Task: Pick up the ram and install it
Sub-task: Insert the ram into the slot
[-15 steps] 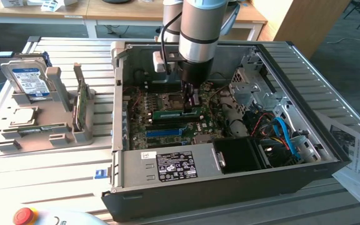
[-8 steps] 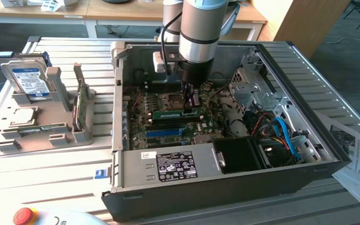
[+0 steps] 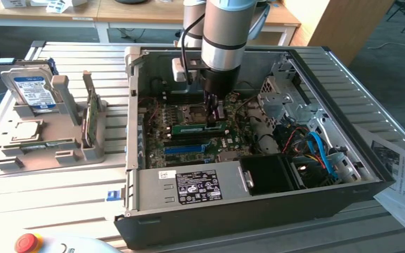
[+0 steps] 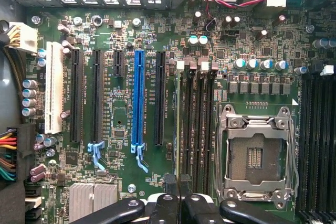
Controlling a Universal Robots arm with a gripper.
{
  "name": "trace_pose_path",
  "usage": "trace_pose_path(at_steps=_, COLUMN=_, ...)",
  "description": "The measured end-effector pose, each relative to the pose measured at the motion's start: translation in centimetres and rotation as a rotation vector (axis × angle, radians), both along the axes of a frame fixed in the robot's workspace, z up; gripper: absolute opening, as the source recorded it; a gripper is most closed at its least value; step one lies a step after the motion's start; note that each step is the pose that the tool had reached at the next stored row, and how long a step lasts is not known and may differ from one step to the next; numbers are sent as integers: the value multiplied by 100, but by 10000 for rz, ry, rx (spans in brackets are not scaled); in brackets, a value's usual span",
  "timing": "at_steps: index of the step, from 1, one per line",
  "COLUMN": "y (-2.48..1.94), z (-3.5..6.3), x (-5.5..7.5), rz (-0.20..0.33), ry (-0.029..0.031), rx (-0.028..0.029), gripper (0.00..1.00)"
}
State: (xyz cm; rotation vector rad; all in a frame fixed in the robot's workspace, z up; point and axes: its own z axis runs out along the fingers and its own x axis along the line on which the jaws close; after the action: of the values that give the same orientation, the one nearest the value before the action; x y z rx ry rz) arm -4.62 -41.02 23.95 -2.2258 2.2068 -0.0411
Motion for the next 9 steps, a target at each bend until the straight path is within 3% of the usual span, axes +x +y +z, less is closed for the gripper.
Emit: trace_pose_path(at_steps=9, y=-8, z=0, x=0, rz=0, ry=0, rx=19, gripper=11)
